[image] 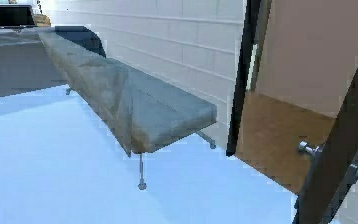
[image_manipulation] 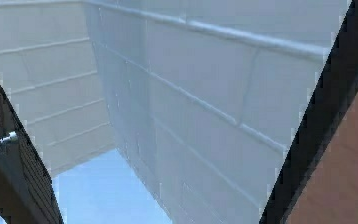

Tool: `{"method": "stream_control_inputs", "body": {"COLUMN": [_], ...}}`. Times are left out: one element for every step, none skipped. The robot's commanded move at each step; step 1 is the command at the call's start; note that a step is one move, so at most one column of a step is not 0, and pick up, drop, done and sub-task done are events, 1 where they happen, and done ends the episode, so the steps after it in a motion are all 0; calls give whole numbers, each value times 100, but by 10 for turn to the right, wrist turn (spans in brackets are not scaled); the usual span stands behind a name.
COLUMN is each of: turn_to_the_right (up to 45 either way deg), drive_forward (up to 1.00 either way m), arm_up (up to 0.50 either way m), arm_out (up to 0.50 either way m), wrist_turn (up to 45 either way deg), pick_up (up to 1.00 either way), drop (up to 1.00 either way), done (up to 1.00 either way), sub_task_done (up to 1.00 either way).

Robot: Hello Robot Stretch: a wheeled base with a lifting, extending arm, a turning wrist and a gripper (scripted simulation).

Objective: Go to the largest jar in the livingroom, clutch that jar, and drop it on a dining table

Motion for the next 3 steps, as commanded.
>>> {"method": "stream_control_inputs", "body": {"turn_to_the_right": [0, -120, 0], "drive_forward": [50, 0, 35], "arm_up": [0, 0, 0], "arm_out": [0, 0, 0], "wrist_turn": [0, 0, 0], "pick_up": [0, 0, 0], "drop": [0, 0, 0], "done": [0, 0, 0], "sub_task_done": [0, 0, 0]}}
